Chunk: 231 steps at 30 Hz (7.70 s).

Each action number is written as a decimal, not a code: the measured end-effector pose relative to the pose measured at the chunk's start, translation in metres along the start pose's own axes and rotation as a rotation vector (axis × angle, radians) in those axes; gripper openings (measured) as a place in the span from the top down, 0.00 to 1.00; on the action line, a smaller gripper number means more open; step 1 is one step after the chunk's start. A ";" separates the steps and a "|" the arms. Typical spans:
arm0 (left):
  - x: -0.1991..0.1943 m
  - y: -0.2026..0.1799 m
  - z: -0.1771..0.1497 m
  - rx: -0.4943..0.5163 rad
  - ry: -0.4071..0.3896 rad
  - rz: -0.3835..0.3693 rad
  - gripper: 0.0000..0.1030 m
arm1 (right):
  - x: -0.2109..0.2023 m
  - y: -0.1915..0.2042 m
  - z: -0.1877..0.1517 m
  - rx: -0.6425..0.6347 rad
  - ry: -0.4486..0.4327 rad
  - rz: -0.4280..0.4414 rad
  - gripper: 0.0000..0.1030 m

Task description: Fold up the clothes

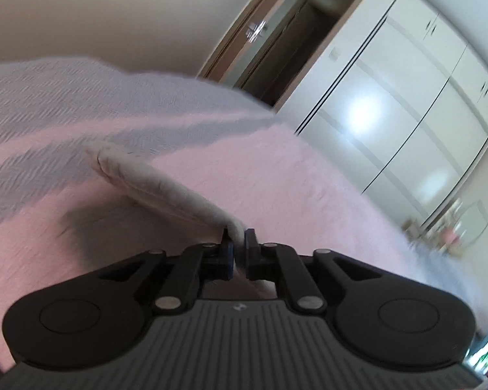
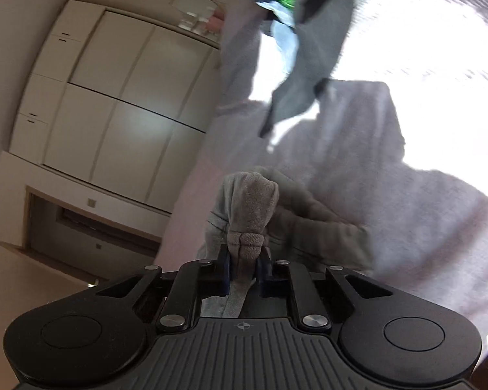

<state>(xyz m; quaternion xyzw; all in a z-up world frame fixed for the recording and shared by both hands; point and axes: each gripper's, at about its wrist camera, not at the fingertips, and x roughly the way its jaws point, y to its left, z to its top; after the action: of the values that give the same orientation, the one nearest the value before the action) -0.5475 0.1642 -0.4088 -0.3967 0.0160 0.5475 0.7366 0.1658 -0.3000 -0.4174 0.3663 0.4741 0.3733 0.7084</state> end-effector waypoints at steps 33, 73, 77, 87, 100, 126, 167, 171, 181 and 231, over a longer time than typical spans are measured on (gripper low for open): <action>0.004 0.064 -0.028 -0.171 0.031 0.037 0.81 | 0.006 -0.054 -0.026 0.037 0.014 -0.113 0.87; -0.021 -0.124 -0.087 0.588 0.068 0.028 0.86 | -0.006 0.102 -0.126 -0.990 -0.058 -0.201 0.39; 0.010 -0.183 -0.156 0.757 0.206 -0.192 0.84 | 0.047 0.099 -0.179 -1.145 0.060 -0.176 0.39; 0.043 -0.204 -0.183 0.842 0.323 -0.152 0.85 | 0.066 0.053 -0.175 -1.145 0.180 -0.259 0.39; 0.128 -0.353 -0.180 0.850 0.309 -0.409 0.92 | 0.157 0.143 -0.118 -1.228 -0.004 -0.252 0.52; 0.159 -0.374 -0.250 0.979 0.356 -0.336 0.89 | 0.150 0.075 -0.042 -1.139 -0.007 -0.374 0.52; 0.054 -0.113 -0.088 0.736 0.133 -0.003 0.87 | 0.173 0.169 -0.289 -1.170 0.224 -0.146 0.52; 0.049 -0.042 -0.072 0.704 0.145 0.103 0.86 | 0.158 0.148 -0.324 -1.227 0.294 -0.164 0.52; 0.015 0.041 -0.023 0.556 0.028 0.253 0.97 | 0.121 0.152 -0.350 -1.210 0.239 -0.103 0.52; -0.082 -0.173 -0.168 0.718 0.276 0.240 0.65 | 0.040 0.123 -0.247 -1.040 0.219 -0.396 0.21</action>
<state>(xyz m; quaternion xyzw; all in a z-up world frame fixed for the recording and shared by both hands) -0.3690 -0.0167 -0.3884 -0.1794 0.3514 0.5309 0.7500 -0.0788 -0.1684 -0.3962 -0.1677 0.3582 0.4535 0.7987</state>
